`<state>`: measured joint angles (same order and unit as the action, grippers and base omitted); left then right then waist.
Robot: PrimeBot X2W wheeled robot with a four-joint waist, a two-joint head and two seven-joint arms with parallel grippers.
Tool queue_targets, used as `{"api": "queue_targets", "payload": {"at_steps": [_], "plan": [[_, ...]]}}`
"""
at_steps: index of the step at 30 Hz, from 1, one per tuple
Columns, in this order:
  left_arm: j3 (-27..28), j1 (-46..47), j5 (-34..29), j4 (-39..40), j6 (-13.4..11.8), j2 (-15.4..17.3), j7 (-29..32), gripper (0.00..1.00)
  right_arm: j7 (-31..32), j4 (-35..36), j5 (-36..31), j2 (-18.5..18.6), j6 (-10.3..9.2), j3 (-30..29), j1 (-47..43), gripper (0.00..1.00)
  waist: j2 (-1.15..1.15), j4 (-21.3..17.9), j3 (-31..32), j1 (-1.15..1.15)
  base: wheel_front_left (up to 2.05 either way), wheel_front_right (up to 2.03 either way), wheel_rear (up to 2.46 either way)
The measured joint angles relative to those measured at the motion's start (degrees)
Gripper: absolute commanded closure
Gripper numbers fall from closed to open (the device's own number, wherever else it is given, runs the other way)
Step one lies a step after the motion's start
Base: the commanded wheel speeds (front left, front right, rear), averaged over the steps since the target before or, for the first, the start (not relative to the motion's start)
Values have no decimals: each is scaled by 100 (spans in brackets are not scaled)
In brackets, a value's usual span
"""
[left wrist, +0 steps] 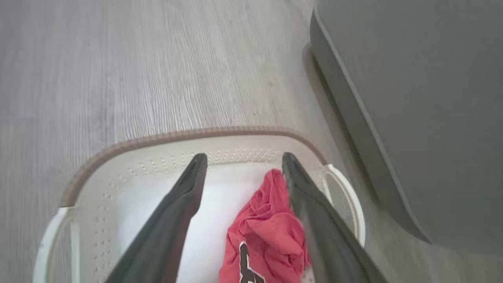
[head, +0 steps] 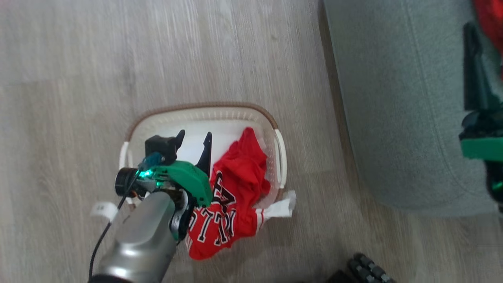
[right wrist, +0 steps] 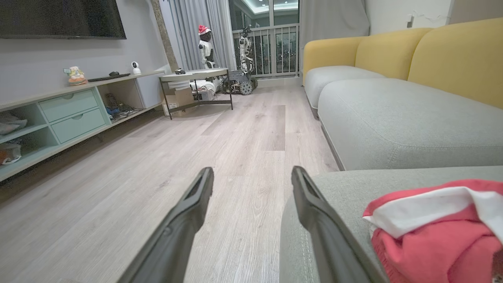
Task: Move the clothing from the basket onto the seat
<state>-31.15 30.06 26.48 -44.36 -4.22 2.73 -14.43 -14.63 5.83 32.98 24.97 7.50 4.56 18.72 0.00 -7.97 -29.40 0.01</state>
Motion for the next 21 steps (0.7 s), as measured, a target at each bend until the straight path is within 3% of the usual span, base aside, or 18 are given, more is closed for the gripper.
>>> {"api": "queue_targets", "payload": {"at_steps": [10,21], "plan": [[-971,965,1140,-1510,138,-2,634,0,-1,170,163,85,0,79,651,0,0,-289,-807,0,0,0,0],[-1784,1388,2015,-2082,151,3,1719,0,-1,301,209,118,0,86,1071,0,0,-685,-1551,0,0,0,0]]}}
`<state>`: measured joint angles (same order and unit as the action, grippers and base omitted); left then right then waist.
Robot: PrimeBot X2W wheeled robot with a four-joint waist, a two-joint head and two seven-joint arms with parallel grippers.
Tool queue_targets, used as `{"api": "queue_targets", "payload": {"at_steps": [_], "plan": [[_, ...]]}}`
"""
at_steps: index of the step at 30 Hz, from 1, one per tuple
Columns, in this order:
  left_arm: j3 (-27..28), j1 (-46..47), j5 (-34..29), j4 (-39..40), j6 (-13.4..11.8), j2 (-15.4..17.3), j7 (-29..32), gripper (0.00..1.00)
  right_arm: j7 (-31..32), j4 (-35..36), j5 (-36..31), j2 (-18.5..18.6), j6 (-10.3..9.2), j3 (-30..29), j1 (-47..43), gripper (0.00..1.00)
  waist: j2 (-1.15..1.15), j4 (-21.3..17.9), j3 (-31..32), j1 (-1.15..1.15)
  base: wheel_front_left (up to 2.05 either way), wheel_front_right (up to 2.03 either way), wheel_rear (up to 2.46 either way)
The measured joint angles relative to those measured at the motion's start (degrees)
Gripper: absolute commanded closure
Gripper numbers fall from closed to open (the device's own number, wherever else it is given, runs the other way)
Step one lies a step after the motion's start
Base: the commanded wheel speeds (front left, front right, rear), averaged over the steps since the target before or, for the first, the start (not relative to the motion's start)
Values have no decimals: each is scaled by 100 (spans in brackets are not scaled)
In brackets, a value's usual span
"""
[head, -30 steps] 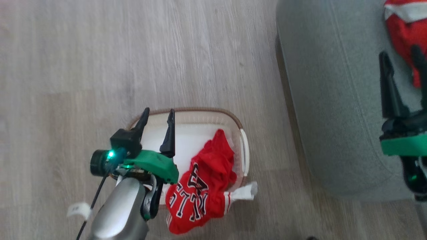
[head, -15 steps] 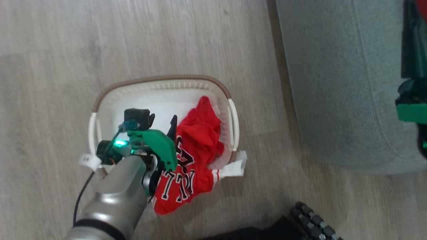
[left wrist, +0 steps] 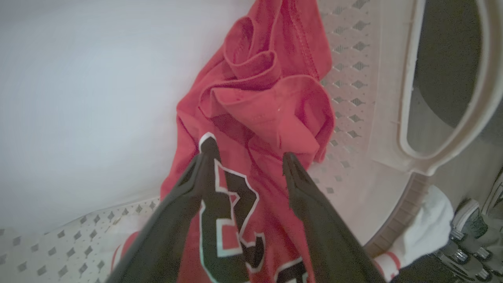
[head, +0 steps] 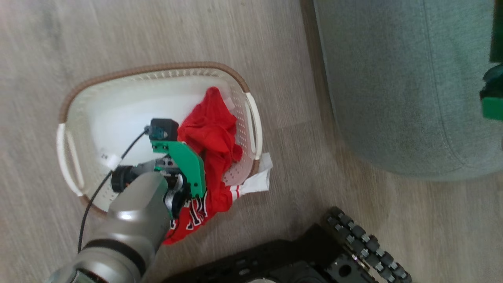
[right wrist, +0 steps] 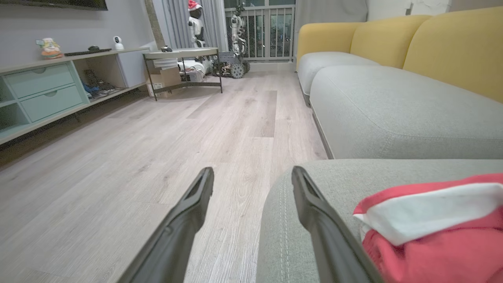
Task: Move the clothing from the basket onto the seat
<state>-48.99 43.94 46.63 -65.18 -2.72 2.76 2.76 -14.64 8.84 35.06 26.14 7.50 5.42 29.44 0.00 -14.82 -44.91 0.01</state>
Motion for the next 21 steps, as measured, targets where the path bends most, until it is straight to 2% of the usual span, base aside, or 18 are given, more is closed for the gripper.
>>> {"api": "queue_targets", "payload": {"at_steps": [6,12,17,21], "plan": [[-256,384,291,-253,-41,2,207,0,0,56,34,-46,0,-75,252,0,0,-190,-484,0,0,0,0],[-532,631,323,-561,-108,8,608,0,0,167,65,-86,0,-122,484,0,0,-365,-851,0,0,0,0],[-579,671,513,-605,-148,12,806,0,0,218,70,-124,0,-123,537,0,0,-485,-982,0,0,0,0],[-603,674,643,-691,-276,13,995,0,0,241,70,-167,0,-121,538,0,0,-520,-1013,-1,0,0,0]]}}
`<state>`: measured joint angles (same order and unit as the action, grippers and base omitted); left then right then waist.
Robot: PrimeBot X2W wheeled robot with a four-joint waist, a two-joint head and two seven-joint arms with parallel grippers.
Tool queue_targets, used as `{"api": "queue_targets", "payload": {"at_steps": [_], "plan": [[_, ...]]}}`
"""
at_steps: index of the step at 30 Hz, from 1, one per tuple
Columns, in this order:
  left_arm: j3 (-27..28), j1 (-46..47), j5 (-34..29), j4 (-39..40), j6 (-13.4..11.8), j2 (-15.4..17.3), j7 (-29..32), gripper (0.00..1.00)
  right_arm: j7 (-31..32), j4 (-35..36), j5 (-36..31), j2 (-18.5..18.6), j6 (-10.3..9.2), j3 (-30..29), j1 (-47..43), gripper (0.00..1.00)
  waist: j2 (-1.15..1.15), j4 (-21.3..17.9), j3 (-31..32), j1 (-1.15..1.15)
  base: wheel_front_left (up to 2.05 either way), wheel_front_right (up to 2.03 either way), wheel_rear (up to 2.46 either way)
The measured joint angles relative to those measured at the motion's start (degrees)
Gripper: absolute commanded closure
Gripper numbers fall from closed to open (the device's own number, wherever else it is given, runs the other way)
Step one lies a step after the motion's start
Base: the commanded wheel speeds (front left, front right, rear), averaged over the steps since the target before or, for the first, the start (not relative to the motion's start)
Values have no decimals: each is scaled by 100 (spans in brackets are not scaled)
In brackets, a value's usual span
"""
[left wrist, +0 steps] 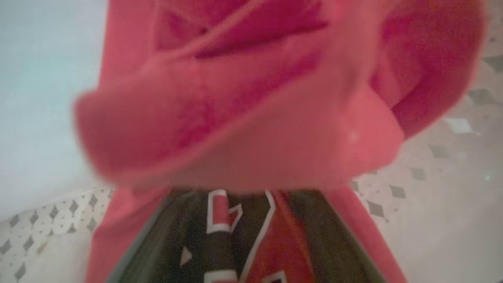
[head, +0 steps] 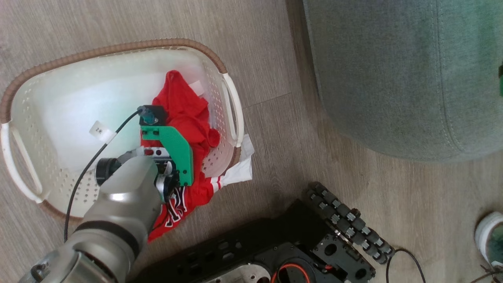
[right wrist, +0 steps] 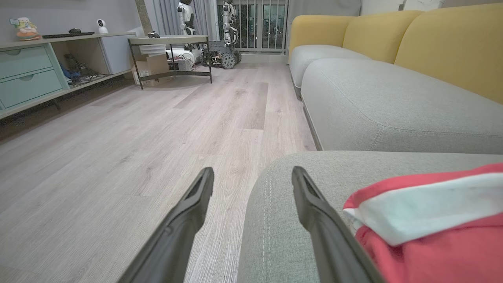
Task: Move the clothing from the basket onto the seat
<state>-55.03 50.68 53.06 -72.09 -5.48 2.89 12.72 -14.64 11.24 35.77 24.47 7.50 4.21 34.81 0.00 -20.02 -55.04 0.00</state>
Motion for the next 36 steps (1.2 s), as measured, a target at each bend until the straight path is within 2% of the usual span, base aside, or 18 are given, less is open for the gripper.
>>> {"api": "queue_targets", "payload": {"at_steps": [1,2,3,4,5,15,18,22,36], "plan": [[-4,2,0,-7,-18,0,-7,0,0,2,0,-3,0,0,0,0,0,-5,-8,0,0,0,0],[-5,5,7,-7,-18,0,-46,14,0,3,0,-4,0,-1,0,0,0,-5,-16,0,0,0,0],[-11,7,22,-9,-18,0,-74,62,0,3,0,-11,1,-1,0,0,0,-2,-19,0,0,0,0],[-19,10,25,-15,-16,0,-80,84,0,3,0,-24,1,-1,0,0,0,-1,-20,0,0,0,0],[-23,14,36,-22,-8,1,-92,100,0,2,0,-32,0,-1,0,0,0,0,-19,0,0,0,0],[-169,6,255,26,178,5,-297,100,0,-77,-32,-70,0,30,-2,0,0,60,254,0,0,0,0],[-180,-74,396,210,305,4,-517,100,-1,-133,-71,-70,0,38,-23,0,0,113,498,0,0,0,0],[-356,-282,441,333,459,4,-764,100,-1,-212,-119,-68,1,56,-124,0,0,198,941,0,0,0,0],[-750,-1236,770,756,924,-11,-1970,100,-1,-602,-361,-68,0,97,-1345,0,-1,598,2934,-1,0,0,0]]}}
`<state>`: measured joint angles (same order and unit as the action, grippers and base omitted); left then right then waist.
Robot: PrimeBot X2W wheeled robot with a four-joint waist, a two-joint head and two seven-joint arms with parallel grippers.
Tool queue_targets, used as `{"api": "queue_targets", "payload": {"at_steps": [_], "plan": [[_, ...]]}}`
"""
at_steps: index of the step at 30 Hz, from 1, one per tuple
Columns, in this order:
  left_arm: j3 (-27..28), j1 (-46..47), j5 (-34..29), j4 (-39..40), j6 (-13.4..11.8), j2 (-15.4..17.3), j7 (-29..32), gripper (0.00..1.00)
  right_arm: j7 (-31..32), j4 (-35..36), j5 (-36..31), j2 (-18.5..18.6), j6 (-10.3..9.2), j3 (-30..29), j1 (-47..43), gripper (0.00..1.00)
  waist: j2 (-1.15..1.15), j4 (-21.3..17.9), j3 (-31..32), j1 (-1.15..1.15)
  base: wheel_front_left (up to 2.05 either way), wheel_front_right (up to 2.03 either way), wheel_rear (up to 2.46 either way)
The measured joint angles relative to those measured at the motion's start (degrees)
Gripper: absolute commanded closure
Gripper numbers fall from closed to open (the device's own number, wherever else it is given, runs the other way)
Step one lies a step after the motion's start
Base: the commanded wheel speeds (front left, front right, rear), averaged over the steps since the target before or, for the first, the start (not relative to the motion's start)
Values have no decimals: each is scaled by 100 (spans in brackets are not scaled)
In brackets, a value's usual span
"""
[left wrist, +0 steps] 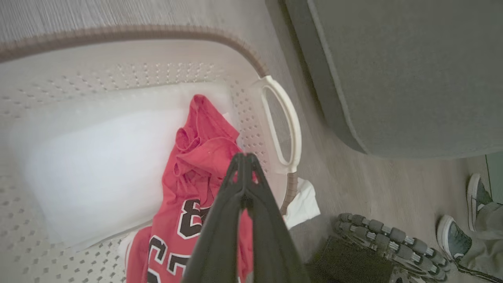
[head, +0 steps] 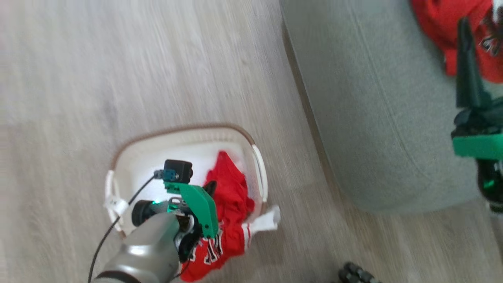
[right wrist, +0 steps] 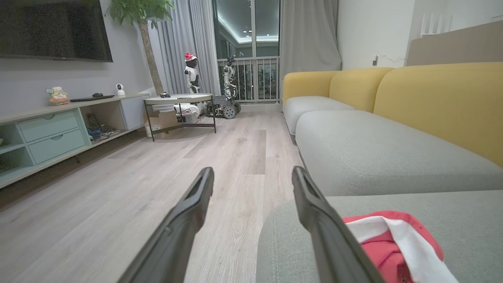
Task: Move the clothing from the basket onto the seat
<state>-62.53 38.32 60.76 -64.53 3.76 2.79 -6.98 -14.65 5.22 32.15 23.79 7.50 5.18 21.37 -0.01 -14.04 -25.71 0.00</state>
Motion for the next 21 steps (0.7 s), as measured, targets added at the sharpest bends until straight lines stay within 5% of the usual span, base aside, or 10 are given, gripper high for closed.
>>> {"api": "queue_targets", "payload": {"at_steps": [7,8,9,10,16,21], "plan": [[-149,-126,1,207,60,-4,-559,100,0,-127,-149,-5,0,30,-493,0,0,291,837,0,0,0,0],[-141,-126,1,241,59,-4,-620,92,0,-146,-170,-7,0,34,-561,0,0,337,943,0,0,0,0],[-134,-126,-2,282,52,-4,-665,26,0,-169,-194,-10,0,38,-625,0,0,382,1044,0,0,0,0],[-119,-125,-22,321,23,-8,-682,0,0,-182,-204,-12,0,40,-695,0,0,428,1142,0,0,0,0],[461,-135,-553,1067,-308,144,-723,0,1,-266,-294,-89,0,31,-1113,0,0,720,1635,0,0,0,0],[1217,-522,-1267,2325,-758,623,-724,0,1,-321,-348,-168,0,24,-1383,0,0,929,1941,0,0,0,0]]}}
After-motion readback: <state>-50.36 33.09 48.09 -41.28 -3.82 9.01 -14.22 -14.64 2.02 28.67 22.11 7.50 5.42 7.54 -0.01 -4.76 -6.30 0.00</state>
